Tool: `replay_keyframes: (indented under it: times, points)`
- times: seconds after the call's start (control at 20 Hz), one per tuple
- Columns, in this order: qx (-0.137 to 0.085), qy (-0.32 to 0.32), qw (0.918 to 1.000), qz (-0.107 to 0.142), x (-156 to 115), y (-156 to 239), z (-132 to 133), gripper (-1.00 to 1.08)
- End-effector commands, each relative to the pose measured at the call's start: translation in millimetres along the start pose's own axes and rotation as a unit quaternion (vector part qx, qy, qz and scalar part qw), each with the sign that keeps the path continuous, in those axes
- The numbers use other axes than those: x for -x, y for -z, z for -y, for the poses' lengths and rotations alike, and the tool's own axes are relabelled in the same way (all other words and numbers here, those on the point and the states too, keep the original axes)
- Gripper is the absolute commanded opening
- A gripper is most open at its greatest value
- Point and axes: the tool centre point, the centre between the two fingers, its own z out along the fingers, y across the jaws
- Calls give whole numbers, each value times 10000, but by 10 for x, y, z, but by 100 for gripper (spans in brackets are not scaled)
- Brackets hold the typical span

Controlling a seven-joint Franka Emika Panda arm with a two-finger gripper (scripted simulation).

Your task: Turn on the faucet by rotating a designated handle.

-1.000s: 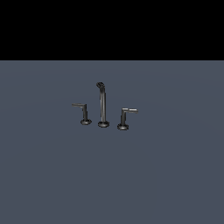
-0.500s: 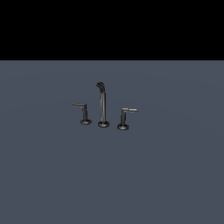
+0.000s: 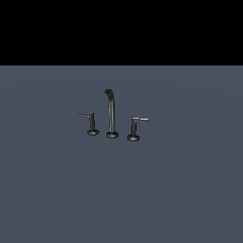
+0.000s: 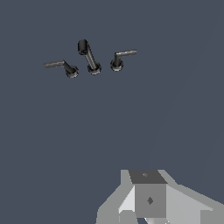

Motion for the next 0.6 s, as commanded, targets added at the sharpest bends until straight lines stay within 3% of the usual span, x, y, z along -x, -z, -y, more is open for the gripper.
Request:
replay_keyframes:
  times: [0.0,0.55]
  points:
    - [-10,-322,9995,-4,-111,-142,78,-100]
    - [-39,-1687,9857,-16,-654,-746,326,-100]
